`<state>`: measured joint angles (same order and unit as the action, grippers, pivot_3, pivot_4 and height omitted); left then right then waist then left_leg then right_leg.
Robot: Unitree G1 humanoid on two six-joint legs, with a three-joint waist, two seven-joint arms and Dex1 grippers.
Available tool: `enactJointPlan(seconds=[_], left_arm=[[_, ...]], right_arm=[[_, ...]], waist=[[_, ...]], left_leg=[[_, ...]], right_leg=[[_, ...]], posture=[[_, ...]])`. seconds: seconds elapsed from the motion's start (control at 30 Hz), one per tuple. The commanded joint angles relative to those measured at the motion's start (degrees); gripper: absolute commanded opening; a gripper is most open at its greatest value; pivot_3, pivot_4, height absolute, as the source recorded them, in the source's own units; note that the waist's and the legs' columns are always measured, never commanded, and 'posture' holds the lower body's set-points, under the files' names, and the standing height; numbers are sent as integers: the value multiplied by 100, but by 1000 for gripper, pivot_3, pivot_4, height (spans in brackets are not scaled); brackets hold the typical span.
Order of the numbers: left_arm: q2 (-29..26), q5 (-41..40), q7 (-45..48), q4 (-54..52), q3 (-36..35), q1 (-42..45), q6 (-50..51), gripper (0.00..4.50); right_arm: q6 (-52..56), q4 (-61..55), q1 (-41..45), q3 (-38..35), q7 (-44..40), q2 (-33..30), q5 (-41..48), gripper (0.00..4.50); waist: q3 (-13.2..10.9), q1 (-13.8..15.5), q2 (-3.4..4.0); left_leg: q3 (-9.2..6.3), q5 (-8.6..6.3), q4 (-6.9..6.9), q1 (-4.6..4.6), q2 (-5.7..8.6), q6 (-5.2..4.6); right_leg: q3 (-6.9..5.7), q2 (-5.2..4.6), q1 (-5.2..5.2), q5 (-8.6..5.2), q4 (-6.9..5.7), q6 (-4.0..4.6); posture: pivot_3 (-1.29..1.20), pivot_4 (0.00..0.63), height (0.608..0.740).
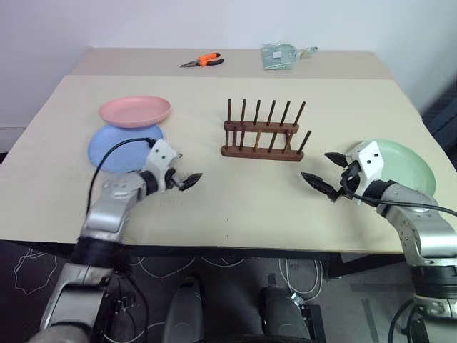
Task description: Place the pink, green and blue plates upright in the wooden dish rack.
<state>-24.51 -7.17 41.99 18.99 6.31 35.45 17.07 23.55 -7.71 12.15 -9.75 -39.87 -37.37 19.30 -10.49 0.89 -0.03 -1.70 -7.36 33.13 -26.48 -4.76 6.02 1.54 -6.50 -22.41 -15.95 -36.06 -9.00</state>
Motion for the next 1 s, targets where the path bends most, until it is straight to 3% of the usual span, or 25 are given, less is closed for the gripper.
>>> enactJointPlan(seconds=[0.03,0.2,0.4,0.5,0.7,0.83,1.0], left_arm=[[393,295,199,1579,223,996,-838,4441],[994,723,201,3899,382,2260,-1818,4441],[1474,1020,284,5084,412,2795,-2316,4441],[1545,1015,364,5200,319,2777,-2436,3670],[1641,959,811,5002,262,2537,-2848,849],[1711,851,1236,4550,228,2273,-3061,849],[1593,685,2183,3231,411,1662,-2973,849]], right_arm=[[114,-603,-194,-208,264,69,80,4500],[383,-1247,-590,-388,591,158,173,4500],[627,-1958,-1199,-675,944,237,239,4500],[645,-2103,-1375,-730,1039,281,242,4500],[630,-2073,-1407,-686,1051,251,241,4500],[646,-1922,-1457,-695,802,72,262,4500],[780,-1761,-1735,-767,263,-286,401,4500]], waist=[[-1,2,-3],[-4,-20,-9],[-5,-3,-10],[-5,-3,-11],[-5,-11,-11],[-4,3,-10],[-4,-12,-10]], left_leg=[[0,0,0,-2,0,0],[-1,-1,-7,-4,2,-2],[-2,-1,-14,-5,1,-1],[-3,-2,-8,-4,2,0],[-4,-1,-6,-1,2,0],[-5,-1,-8,-2,2,0],[-6,-1,-9,-2,2,0]], right_leg=[[0,0,-2,6,1,-13],[-1,0,-5,5,4,-22],[-3,0,-11,3,-2,-28],[-3,0,-2,2,4,-24],[-3,0,0,0,1,-18],[-3,0,0,2,0,-23],[-3,0,2,2,0,-23]], posture=[[0,150,740],[0,150,740],[0,150,740],[0,150,740],[0,150,740],[0,150,740],[0,150,740]])
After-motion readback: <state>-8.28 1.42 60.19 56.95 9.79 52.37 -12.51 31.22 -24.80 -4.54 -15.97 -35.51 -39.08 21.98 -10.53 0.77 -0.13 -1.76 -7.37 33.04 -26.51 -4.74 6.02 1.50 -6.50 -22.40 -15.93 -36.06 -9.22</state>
